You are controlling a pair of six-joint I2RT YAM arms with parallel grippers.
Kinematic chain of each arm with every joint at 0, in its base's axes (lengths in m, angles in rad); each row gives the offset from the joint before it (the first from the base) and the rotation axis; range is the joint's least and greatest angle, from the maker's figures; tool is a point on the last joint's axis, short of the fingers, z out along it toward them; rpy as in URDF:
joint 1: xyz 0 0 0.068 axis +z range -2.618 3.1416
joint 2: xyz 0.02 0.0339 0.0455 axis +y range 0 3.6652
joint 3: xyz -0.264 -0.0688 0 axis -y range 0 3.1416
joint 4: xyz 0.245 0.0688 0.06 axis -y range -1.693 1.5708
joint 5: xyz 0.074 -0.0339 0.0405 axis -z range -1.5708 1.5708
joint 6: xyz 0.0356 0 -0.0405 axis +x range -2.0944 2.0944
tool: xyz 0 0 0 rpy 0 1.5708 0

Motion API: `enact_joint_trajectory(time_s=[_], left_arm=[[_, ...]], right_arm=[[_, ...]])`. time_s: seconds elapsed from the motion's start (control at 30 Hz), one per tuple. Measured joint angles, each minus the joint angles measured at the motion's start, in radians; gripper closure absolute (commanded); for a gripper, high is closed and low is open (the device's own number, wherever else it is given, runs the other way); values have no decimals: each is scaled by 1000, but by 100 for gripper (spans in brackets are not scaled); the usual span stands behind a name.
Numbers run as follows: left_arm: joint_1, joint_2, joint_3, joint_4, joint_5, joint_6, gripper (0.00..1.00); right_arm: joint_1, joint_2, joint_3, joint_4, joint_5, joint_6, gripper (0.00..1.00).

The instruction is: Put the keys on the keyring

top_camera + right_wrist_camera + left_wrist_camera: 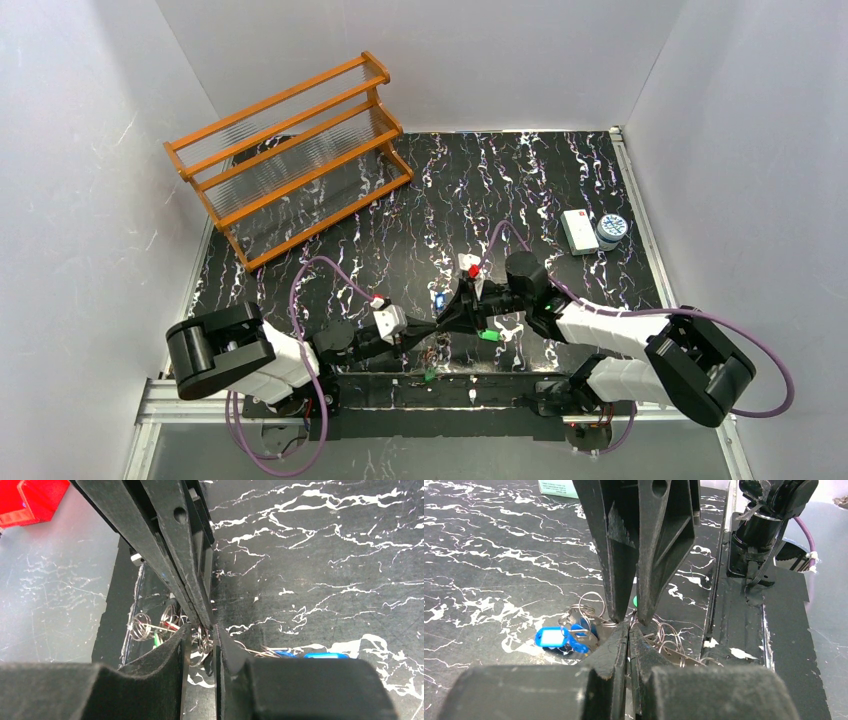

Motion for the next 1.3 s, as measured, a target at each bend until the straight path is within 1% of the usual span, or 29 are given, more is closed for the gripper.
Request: enact_joint_trajectory(time_s=[0.13,0.17,0.3,0.5,0.53,0.63,0.67,0.7,0.77,0.87,0.97,1.03,1.13,1.3], left_arm=[[0,-11,0,2,0,0,100],[0,-12,0,1,0,0,100],[0,-13,0,0,-3,2,100],[6,-13,0,-9,-10,0,100],[5,-13,0,-10,-13,0,98],[5,-35,0,-28,-31,2,87],[5,-48,0,-36,-40,5,80],[5,-72,0,-36,-53,8,75],[5,-149,0,-42,-77,11,72],[5,-287,0,-93,-103,20,71],[5,-403,1,-196,-112,40,71],[5,-452,1,-269,-114,50,71],[5,-465,1,-342,-113,53,72],[5,-411,1,-404,-106,26,72]], right_arm=[[0,9,9,-26,11,-18,67],[0,9,9,-29,11,-20,70],[0,11,14,-48,11,-29,98],[0,27,27,-61,11,-31,99],[0,29,29,-65,11,-31,99],[0,34,35,-66,11,-30,99],[-1,35,38,-66,13,-29,99],[-3,39,39,-70,15,-24,99],[-2,52,40,-72,15,-14,99],[0,69,41,-73,11,21,99],[0,96,48,-74,6,64,99],[0,134,59,-81,8,95,99],[0,194,68,-101,17,146,99],[0,281,95,-135,23,227,99]])
